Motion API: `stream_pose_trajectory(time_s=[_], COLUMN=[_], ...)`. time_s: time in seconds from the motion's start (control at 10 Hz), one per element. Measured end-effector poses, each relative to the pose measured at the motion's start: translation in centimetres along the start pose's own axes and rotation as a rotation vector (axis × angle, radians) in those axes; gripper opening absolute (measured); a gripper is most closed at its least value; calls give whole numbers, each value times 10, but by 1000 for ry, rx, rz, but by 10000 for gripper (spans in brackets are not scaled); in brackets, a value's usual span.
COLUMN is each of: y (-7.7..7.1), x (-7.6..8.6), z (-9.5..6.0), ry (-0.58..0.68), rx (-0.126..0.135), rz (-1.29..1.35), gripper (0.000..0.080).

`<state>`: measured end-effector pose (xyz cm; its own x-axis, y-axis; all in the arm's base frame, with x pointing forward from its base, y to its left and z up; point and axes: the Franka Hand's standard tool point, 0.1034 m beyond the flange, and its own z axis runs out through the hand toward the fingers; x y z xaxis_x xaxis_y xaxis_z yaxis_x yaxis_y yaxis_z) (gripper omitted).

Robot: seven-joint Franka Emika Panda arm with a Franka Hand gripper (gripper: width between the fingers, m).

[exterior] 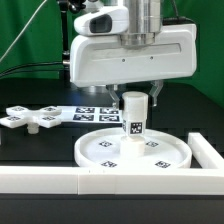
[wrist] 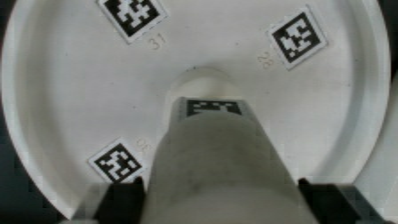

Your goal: Assemble round table

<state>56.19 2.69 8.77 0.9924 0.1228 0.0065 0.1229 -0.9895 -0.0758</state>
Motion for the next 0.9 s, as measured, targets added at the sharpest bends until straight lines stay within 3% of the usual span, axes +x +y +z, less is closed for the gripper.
stream_pose_trajectory(time_s=[0.5, 0.9], y=[-8, -8], x=[0, 2], z=[1, 1], ry=[10, 44], rx=[17, 26], rz=[522, 747], gripper=[406, 407])
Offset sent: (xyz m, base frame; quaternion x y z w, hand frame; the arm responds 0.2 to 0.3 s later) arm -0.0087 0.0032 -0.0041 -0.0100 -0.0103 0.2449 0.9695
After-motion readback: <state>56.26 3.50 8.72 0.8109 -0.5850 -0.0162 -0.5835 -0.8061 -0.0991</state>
